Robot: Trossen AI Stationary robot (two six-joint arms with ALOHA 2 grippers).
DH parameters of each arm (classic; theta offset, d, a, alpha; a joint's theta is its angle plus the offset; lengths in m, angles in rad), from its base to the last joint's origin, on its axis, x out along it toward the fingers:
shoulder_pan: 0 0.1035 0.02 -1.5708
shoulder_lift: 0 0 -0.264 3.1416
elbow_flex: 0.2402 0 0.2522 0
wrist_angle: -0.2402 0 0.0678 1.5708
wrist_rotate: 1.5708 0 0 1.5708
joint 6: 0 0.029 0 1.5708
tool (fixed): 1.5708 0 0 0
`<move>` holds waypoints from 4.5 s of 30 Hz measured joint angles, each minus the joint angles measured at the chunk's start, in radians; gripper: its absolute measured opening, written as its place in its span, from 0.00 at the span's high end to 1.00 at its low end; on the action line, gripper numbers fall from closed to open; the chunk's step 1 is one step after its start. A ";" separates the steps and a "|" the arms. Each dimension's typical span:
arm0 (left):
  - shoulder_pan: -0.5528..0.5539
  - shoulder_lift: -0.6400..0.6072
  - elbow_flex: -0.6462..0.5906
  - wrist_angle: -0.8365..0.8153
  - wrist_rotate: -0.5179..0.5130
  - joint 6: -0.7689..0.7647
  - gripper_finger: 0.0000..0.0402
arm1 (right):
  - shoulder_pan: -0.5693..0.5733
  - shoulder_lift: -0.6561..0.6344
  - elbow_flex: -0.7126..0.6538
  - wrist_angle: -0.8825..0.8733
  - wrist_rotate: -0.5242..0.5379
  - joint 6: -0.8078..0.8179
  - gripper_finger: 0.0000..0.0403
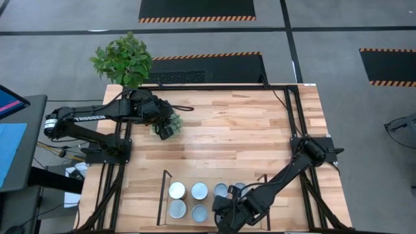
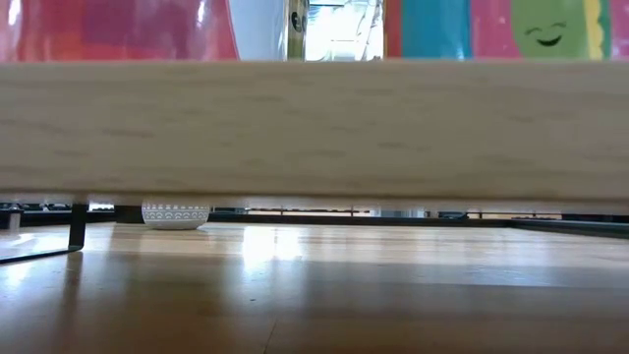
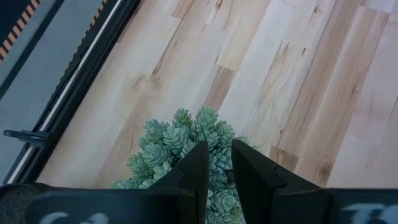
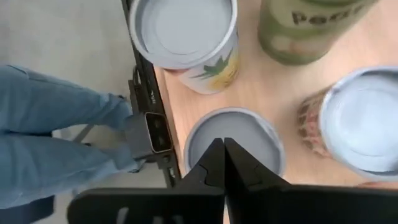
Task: Pick and place cans onto a shelf
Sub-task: Adjust the cans on the shelf, then return to Home Position
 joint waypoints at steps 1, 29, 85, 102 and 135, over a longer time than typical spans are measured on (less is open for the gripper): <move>0.000 0.000 0.000 0.001 0.000 0.000 0.85 | 0.001 0.000 0.014 -0.016 0.012 -0.013 0.97; 0.000 -0.020 0.130 -0.029 0.016 0.041 0.85 | -0.276 -0.190 0.457 -0.642 0.362 -0.296 0.95; 0.159 -0.548 -0.408 0.521 0.341 0.028 0.85 | -0.519 -1.120 -1.120 0.916 -0.041 -0.807 0.93; 0.127 -0.905 -0.812 0.772 0.372 0.012 0.85 | -0.512 -1.286 -1.694 1.472 0.055 -0.808 0.92; 0.065 -1.160 -1.029 0.819 0.175 -0.086 0.85 | -0.654 -1.553 -1.872 1.255 0.097 -0.706 0.93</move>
